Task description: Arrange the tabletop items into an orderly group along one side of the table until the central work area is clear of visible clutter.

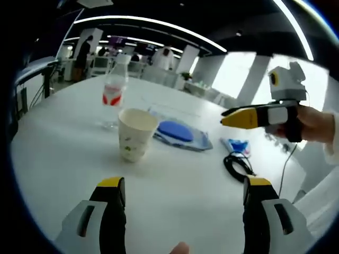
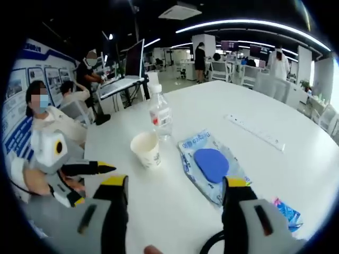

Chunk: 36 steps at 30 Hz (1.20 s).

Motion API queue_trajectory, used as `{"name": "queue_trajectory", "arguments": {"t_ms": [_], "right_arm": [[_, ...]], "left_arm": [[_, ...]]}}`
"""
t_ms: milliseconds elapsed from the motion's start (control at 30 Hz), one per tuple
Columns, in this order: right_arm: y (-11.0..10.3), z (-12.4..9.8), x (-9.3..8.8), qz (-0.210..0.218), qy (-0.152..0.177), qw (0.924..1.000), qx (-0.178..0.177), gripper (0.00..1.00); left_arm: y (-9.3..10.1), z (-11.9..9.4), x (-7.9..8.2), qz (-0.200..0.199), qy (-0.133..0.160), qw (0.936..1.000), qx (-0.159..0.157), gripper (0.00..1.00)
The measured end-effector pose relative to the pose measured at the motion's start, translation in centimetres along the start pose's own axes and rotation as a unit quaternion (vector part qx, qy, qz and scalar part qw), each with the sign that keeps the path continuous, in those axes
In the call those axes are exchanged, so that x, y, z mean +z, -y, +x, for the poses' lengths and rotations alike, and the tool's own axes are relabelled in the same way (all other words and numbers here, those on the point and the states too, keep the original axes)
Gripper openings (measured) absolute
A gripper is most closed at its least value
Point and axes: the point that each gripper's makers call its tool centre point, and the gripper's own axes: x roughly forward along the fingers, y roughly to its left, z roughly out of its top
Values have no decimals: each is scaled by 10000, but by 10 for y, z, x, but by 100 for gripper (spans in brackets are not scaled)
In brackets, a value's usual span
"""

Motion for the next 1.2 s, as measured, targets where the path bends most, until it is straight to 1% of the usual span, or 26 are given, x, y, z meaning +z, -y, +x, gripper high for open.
{"name": "queue_trajectory", "arguments": {"t_ms": [133, 200, 267, 400, 500, 700, 733, 767, 867, 1033, 1100, 1200], "right_arm": [[14, -16, -16, 172, 50, 9997, -173, 71], [18, -23, -26, 217, -17, 9995, -232, 70], [24, -30, -33, 290, -3, 9991, -318, 70], [33, -43, -43, 437, 46, 9981, -434, 70], [39, -48, -51, 463, -10, 9977, -490, 69], [45, -56, -59, 520, -5, 9973, -522, 70], [47, -57, -64, 512, -17, 9973, -517, 70], [48, -58, -69, 509, -60, 9974, -503, 71], [59, -65, -95, 441, -372, 9966, -592, 72], [74, -75, -118, 789, -486, 9934, -683, 76], [77, -75, -126, 821, -562, 9925, -715, 76], [79, -74, -133, 816, -636, 9918, -746, 77]], "left_arm": [[1, -4, -5, 68, -98, 9999, 12, 89], [2, -6, -5, 88, -94, 9999, 2, 90], [1, -6, -8, 53, -171, 9998, 17, 89], [1, -7, -8, 26, -133, 9999, 41, 89], [2, -6, -12, 114, -223, 9997, 50, 88], [2, -5, -16, 142, -317, 9994, 62, 87], [1, -6, -17, 153, -348, 9993, 74, 86], [1, -6, -19, 174, -385, 9991, 88, 85], [1, -6, -20, 179, -407, 9990, 80, 85], [3, -6, -21, 196, -430, 9989, 78, 85], [2, -6, -22, 204, -457, 9987, 96, 84], [3, -6, -25, 228, -517, 9984, 92, 84]]}}
